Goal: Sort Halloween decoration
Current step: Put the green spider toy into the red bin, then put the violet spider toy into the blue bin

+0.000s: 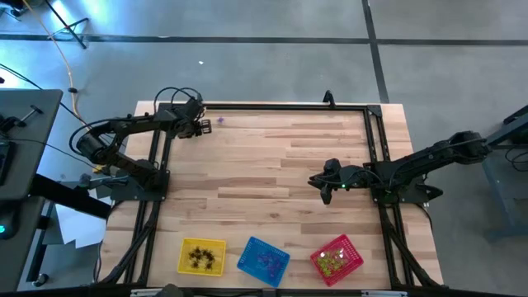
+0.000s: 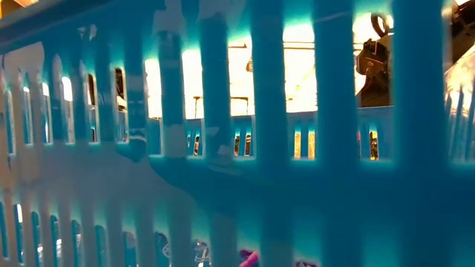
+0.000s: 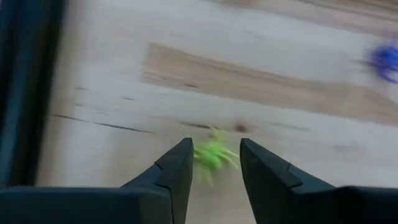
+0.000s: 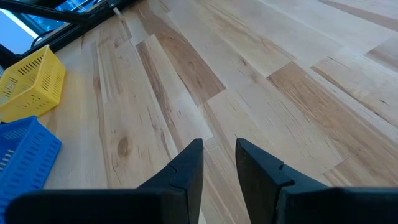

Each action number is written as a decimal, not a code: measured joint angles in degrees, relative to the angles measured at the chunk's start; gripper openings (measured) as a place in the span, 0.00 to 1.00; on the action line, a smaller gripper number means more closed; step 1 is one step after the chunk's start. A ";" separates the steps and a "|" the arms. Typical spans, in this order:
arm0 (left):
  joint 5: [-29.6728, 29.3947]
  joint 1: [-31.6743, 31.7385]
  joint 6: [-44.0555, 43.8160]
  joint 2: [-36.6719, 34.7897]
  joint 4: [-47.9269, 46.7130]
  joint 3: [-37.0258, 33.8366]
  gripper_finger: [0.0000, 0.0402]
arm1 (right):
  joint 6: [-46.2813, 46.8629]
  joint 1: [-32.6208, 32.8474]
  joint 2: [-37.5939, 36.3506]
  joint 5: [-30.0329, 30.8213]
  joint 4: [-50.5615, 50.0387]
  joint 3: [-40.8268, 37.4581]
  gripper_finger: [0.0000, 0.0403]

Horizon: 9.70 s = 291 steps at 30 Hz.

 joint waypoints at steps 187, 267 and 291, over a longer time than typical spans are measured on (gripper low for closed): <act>5.90 -76.40 32.38 52.58 42.60 62.23 0.39 | 0.00 0.00 0.01 -0.01 -0.26 0.00 0.23; 3.06 -7.76 18.08 4.72 12.00 7.63 0.42 | 0.00 -0.01 -0.04 -0.01 -1.51 -0.02 0.23; 0.98 -6.10 16.12 21.12 15.53 13.61 0.42 | 0.01 0.01 -0.07 -0.01 -1.51 -0.02 0.23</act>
